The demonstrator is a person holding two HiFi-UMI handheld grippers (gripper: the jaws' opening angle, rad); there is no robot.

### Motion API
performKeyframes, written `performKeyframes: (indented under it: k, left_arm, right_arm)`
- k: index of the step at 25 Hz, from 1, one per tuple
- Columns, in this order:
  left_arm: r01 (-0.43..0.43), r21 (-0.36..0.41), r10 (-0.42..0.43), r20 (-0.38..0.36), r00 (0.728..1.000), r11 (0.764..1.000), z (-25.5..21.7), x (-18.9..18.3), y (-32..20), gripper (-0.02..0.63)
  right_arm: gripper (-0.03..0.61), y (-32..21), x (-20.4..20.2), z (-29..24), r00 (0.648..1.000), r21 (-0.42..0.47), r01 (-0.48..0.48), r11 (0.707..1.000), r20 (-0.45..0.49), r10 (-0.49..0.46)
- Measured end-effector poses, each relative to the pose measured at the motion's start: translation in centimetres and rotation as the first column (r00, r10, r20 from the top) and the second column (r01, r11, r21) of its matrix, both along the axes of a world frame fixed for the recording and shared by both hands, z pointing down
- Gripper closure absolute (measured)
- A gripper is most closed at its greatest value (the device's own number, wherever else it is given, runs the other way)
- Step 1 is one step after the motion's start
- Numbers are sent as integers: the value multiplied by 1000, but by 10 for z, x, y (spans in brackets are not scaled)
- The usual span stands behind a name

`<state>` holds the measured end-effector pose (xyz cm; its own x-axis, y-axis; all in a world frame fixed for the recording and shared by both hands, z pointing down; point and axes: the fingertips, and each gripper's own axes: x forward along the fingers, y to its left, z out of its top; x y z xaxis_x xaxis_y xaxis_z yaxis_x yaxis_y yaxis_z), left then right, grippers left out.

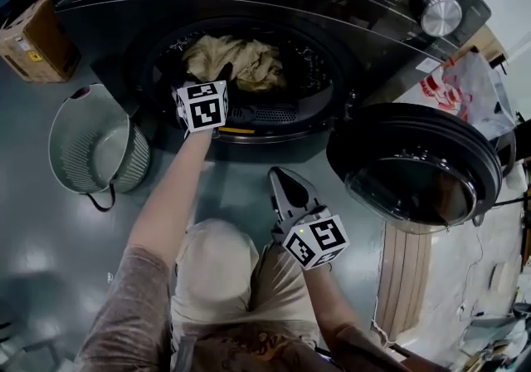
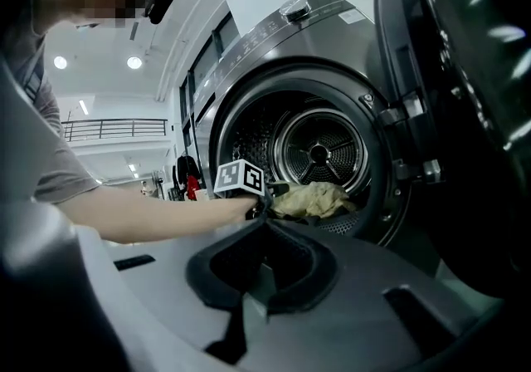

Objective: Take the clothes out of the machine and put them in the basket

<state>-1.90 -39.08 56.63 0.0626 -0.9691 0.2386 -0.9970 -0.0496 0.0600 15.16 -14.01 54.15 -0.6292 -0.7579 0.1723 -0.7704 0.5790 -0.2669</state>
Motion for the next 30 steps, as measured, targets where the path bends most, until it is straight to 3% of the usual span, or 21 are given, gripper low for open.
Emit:
performKeyframes:
  k: [7,14,17,18,21,23,25,30]
  left_arm:
    - [38,-85,-38,-5,999,996,17,-9,-25,143]
    - [42,-236,-29,62,998,971,36,-5,-35,140]
    - [38,-260,-15,89,996,965,39,-5,-34,146]
    - [37,-260,-10,102,995,965,39,-5,-33,162]
    - [39,-251,-3,145,989,967,37,-9,-28,326]
    - [43,-244,-2,167,986,969,36,-11,-26,369]
    - [49,-236,-6,177,984,970,35,-14,-25,465]
    - [-5,-232,38,140,989,973,32,-8,-21,534]
  right_arm:
    - [581,-8,6,2,1000,-11,-25,1000,-7,25]
    - [581,-12,10,2,999,-12,-37,999,-13,37]
    - [581,-11,11,3,999,-11,-38,999,-15,38]
    - [581,-11,11,3,999,-11,-39,999,-15,38]
    - [581,-9,10,3,999,-13,-35,999,-17,35]
    - [581,-8,8,3,999,-12,-32,999,-18,32]
    - [581,-7,7,3,999,-11,-32,999,-18,32]
    - [581,-4,7,4,999,-10,-33,999,-25,33]
